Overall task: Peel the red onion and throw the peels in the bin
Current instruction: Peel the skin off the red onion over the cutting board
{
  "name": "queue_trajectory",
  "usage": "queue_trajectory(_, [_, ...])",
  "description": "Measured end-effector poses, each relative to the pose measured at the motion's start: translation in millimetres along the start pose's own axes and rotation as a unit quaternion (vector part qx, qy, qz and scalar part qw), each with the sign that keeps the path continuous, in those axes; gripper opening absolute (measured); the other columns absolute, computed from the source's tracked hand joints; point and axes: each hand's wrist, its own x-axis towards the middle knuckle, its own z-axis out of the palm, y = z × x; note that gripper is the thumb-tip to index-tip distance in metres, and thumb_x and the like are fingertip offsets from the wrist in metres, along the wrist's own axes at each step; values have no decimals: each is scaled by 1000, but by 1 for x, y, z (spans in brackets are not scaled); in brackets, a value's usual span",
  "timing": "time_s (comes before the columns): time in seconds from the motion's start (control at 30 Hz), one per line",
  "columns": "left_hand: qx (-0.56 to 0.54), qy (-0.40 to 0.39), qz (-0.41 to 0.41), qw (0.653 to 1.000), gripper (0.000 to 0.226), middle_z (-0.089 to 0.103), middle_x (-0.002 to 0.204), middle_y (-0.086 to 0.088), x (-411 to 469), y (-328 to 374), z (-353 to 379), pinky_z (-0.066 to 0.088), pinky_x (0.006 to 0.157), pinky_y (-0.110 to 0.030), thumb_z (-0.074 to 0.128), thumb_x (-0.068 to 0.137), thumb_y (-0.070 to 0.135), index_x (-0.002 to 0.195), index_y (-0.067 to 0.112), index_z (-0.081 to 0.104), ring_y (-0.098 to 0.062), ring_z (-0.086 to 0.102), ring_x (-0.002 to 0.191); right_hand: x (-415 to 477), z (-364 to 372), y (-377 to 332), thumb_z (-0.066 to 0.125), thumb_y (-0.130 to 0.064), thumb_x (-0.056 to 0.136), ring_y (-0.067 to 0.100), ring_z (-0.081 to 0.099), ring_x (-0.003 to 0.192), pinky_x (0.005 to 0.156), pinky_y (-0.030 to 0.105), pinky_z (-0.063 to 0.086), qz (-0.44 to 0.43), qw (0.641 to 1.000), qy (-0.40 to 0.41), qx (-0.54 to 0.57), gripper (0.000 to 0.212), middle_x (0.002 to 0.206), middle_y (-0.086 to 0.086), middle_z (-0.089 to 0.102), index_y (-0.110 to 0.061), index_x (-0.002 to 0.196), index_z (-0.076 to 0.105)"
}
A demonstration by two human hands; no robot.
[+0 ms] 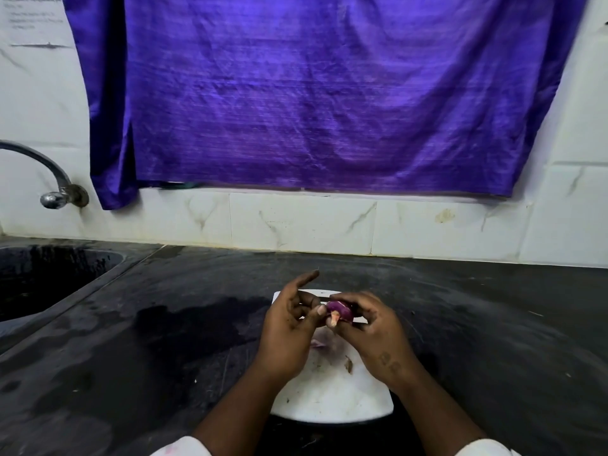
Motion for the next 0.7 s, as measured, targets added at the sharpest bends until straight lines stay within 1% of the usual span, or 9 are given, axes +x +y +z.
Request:
queue_trajectory(0.07, [-14, -5, -3, 1000, 55, 68, 86, -3, 0, 1, 0, 61, 79, -28, 66, 95, -6, 141, 24, 57, -17, 74, 88, 0, -2, 0, 82, -19, 81, 8, 67, 102, 81, 25, 57, -11, 1000, 11, -16, 28, 106, -11, 70, -34, 105, 76])
queue_trajectory(0.13, [-16, -9, -7, 1000, 54, 69, 89, -6, 0, 2, 1, 62, 80, -30, 66, 95, -3, 141, 25, 57, -22, 75, 92, 0, -2, 1, 80, -19, 82, 9, 68, 100, 80, 24, 55, -16, 1000, 21, -14, 30, 107, -10, 74, -33, 108, 76])
queue_trajectory(0.2, [-22, 4, -12, 1000, 51, 68, 94, -15, 1, 1, 0, 63, 80, -31, 65, 96, -1, 139, 24, 58, -29, 76, 94, 1, -2, 2, 80, -13, 82, 10, 70, 100, 82, 27, 57, -9, 999, 29, 21, 32, 106, -7, 77, -29, 109, 75])
queue_trajectory(0.27, [-32, 35, -21, 999, 46, 67, 97, -22, 4, -2, -4, 63, 80, -30, 64, 97, -2, 136, 20, 59, -33, 76, 93, 3, -2, 0, 79, -6, 81, 14, 73, 101, 83, 26, 58, 3, 997, 39, 73, 34, 106, -3, 79, -26, 109, 75])
queue_trajectory(0.37, [0, 76, -48, 996, 42, 67, 91, -14, 8, -11, -11, 65, 79, -32, 66, 96, -4, 130, 21, 63, -31, 76, 88, 5, -5, -1, 74, 4, 83, 12, 75, 100, 81, 18, 57, -2, 992, 59, 112, 37, 106, 2, 80, -19, 112, 74])
queue_trajectory(0.43, [68, 67, -50, 994, 48, 68, 91, -11, 7, -13, -12, 63, 73, -27, 66, 92, -9, 121, 29, 66, -27, 73, 89, 6, -6, -1, 74, 6, 83, 11, 74, 102, 81, 17, 56, 3, 991, 59, 117, 41, 108, 0, 79, -23, 111, 74])
queue_trajectory(0.5, [122, 41, -39, 991, 57, 69, 98, -9, 4, -10, -9, 59, 63, -20, 61, 88, -15, 115, 35, 67, -20, 69, 93, 5, -4, 2, 79, -1, 78, 15, 73, 105, 85, 25, 59, 6, 993, 46, 110, 42, 112, 3, 77, -29, 110, 75])
queue_trajectory(0.57, [135, 26, -28, 990, 55, 70, 101, -6, 2, -5, -7, 59, 59, -19, 59, 88, -15, 116, 32, 68, -17, 69, 94, 4, -3, 5, 82, -7, 77, 16, 72, 106, 91, 36, 59, 15, 996, 31, 78, 42, 113, 0, 76, -30, 112, 75])
queue_trajectory(0.7, [145, 33, 24, 989, 34, 74, 93, 3, -1, 3, -6, 60, 69, -22, 71, 94, 7, 117, 32, 69, -10, 72, 88, 2, -4, 4, 82, -5, 79, 16, 71, 104, 95, 45, 57, 25, 998, 29, 57, 37, 107, -5, 77, -29, 107, 74])
